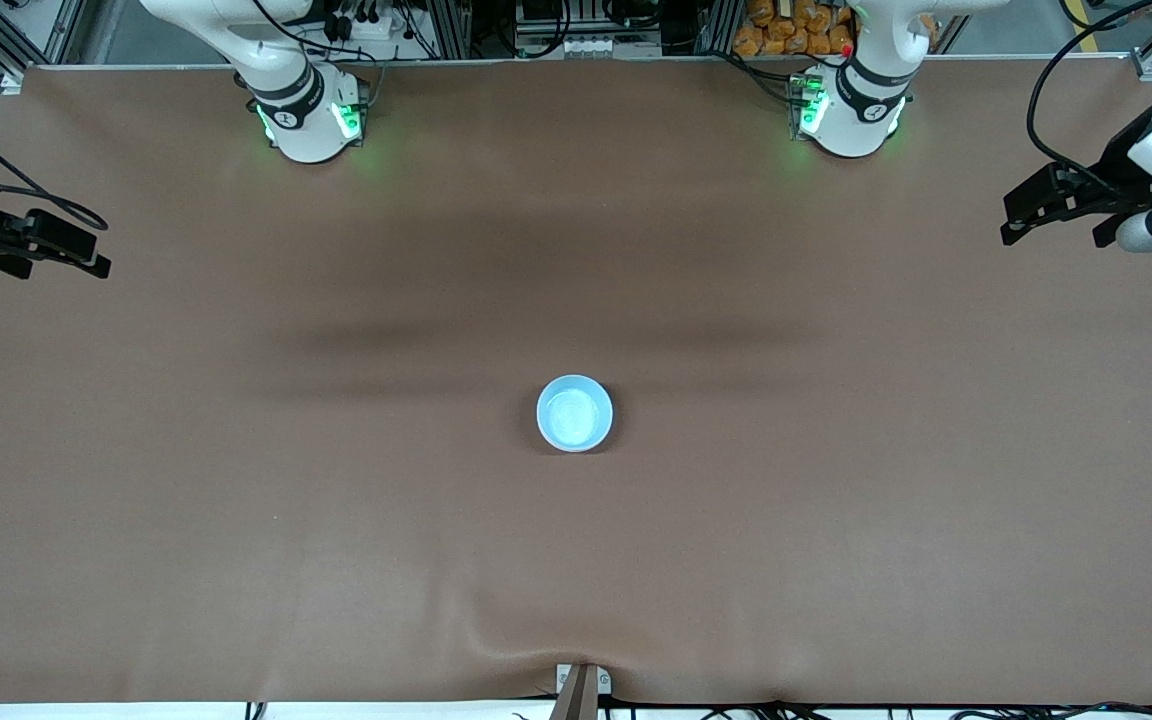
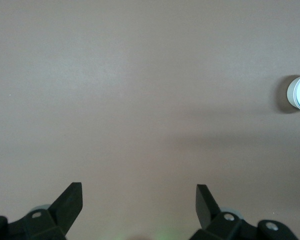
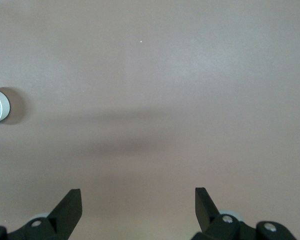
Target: Stack pink and blue bowls on white bowl
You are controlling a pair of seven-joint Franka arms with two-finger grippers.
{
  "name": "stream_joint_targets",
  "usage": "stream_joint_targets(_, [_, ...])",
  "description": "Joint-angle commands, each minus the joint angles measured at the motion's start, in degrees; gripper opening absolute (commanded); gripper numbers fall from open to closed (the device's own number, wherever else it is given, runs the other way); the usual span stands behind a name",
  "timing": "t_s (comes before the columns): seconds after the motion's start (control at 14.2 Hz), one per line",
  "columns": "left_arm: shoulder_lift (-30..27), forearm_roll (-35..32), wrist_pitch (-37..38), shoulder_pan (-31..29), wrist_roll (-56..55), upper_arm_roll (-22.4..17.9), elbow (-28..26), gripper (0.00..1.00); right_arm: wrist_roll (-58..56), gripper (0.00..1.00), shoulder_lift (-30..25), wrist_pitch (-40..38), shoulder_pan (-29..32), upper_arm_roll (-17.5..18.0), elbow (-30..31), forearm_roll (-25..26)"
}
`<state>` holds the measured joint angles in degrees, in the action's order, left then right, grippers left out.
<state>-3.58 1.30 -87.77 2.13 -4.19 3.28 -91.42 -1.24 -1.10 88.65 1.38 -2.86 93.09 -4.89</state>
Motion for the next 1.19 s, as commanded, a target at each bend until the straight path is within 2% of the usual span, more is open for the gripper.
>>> stream_joint_targets(0.0, [0.4,-0.5,0.2,-0.3,-0.1,0.5,1.4,1.00,0.9,1.00,-2.9,-0.5,2.8,2.3,1.8,2.9])
stream_joint_targets(0.7, [0.4,-0.5,0.4,0.2,-0.4,0.6,1.5,1.00,0.6,1.00,-3.5,-4.9,2.8,1.8,-0.6,5.8])
stream_joint_targets(1.12, [0.5,-0.5,0.5,0.2,-0.6,0.6,1.4,1.00,1.1,1.00,-3.4,-5.3,2.8,1.8,-1.1,5.5])
